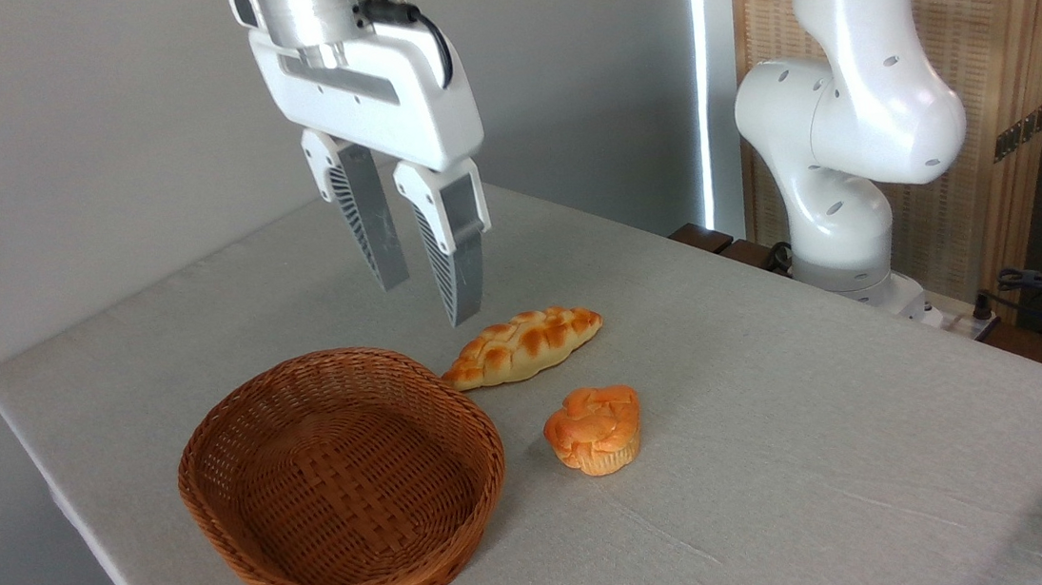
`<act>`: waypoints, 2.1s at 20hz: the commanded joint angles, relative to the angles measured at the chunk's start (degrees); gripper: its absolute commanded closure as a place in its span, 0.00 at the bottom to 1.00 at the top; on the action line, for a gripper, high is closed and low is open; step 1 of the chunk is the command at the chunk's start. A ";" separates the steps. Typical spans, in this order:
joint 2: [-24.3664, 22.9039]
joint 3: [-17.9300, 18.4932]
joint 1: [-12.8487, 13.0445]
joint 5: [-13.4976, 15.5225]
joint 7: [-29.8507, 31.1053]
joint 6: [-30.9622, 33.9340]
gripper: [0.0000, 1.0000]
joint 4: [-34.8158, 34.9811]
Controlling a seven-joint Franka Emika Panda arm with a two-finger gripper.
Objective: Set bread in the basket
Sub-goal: 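Move the open gripper down toward the round golden bun, then close the gripper on the round golden bun and lift it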
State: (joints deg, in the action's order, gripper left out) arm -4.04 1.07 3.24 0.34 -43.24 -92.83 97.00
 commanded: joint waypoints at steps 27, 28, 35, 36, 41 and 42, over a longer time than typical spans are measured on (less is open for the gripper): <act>-9.14 6.14 4.49 -5.27 -17.85 -17.73 0.05 35.63; -9.14 6.22 4.49 -5.27 -17.85 -18.34 0.13 35.98; -8.35 6.22 4.49 -5.35 -18.46 -19.76 0.63 36.95; -8.35 6.22 4.49 -5.44 -18.72 -19.84 0.66 36.95; -8.26 6.22 4.49 -5.97 -19.60 -19.93 0.78 36.86; -8.26 6.22 4.49 -5.97 -19.69 -20.02 0.78 36.86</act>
State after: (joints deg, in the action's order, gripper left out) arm -12.56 6.43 7.26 -5.67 -61.17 -111.40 133.45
